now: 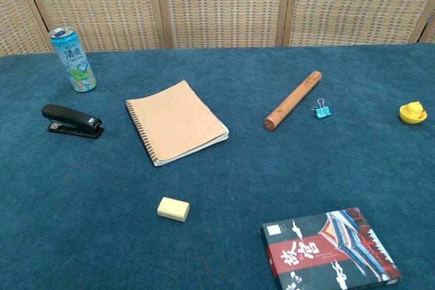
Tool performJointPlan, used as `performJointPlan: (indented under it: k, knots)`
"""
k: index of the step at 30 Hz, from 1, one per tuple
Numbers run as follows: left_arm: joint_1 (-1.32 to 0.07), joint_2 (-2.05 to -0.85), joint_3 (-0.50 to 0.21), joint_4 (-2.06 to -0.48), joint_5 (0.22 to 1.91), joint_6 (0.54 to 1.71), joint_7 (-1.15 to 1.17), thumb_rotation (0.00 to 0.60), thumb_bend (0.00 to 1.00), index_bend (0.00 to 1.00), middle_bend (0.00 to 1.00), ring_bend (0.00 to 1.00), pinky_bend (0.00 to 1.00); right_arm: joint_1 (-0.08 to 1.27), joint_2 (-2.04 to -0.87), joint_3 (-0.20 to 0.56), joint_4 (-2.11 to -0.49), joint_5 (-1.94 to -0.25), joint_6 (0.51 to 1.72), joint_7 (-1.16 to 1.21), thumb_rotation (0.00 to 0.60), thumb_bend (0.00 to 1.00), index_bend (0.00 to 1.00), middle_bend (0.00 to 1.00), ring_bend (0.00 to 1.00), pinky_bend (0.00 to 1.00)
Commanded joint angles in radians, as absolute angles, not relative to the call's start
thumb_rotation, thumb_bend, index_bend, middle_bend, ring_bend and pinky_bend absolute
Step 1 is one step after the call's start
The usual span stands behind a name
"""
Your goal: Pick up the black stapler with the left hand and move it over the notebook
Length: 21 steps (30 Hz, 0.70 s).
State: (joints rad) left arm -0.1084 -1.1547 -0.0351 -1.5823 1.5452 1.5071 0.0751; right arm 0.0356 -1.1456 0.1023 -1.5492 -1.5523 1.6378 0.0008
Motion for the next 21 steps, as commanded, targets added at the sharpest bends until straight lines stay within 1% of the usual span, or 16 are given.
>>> performJointPlan:
  k: [1,5,7,9,14,16,17,19,21]
  knots:
    - [-0.112,-1.153,-0.036,-1.586,1.540,1.497,0.077,0.600,0.00,0.00,0.00,0.00,0.00,0.033,-1.145,0.101,-1.551,-1.547,1.633,-0.001,0.600,0.00,0.00,0.00,0.00,0.00]
    - [-0.123,-1.159,-0.034,-1.576,1.549,1.486,0.091,0.600,0.00,0.00,0.00,0.00,0.00,0.028,-1.140,0.101,-1.556,-1.544,1.637,-0.003,0.600,0.00,0.00,0.00,0.00,0.00]
    - [-0.141,-1.158,-0.036,-1.576,1.552,1.458,0.087,0.600,0.00,0.00,0.00,0.00,0.00,0.026,-1.137,0.103,-1.556,-1.540,1.638,0.002,0.600,0.00,0.00,0.00,0.00,0.00]
    - [-0.185,-1.164,-0.053,-1.561,1.553,1.407,0.082,0.600,0.00,0.00,0.00,0.00,0.00,0.023,-1.132,0.106,-1.560,-1.530,1.636,0.006,0.600,0.00,0.00,0.00,0.00,0.00]
    - [-0.326,-1.174,-0.097,-1.516,1.555,1.239,0.109,0.600,0.00,0.00,0.00,0.00,0.00,0.026,-1.130,0.115,-1.572,-1.518,1.631,-0.002,0.600,0.00,0.00,0.00,0.00,0.00]
    - [-0.401,-1.184,-0.119,-1.489,1.537,1.138,0.129,0.600,0.02,0.00,0.00,0.00,0.00,0.030,-1.132,0.119,-1.572,-1.504,1.620,-0.011,0.600,0.00,0.00,0.00,0.00,0.00]
    - [-0.420,-1.188,-0.124,-1.482,1.529,1.108,0.133,0.600,0.03,0.00,0.00,0.00,0.00,0.031,-1.132,0.121,-1.573,-1.500,1.615,-0.012,0.600,0.00,0.00,0.00,0.00,0.00]
    - [-0.483,-1.205,-0.139,-1.459,1.499,1.014,0.138,0.600,0.07,0.00,0.00,0.00,0.00,0.036,-1.131,0.127,-1.571,-1.482,1.601,-0.015,0.600,0.00,0.00,0.00,0.00,0.00]
    - [-0.552,-1.245,-0.159,-1.416,1.468,0.925,0.152,0.600,0.09,0.00,0.00,0.00,0.00,0.041,-1.130,0.141,-1.568,-1.457,1.589,-0.011,0.600,0.00,0.00,0.00,0.00,0.00]
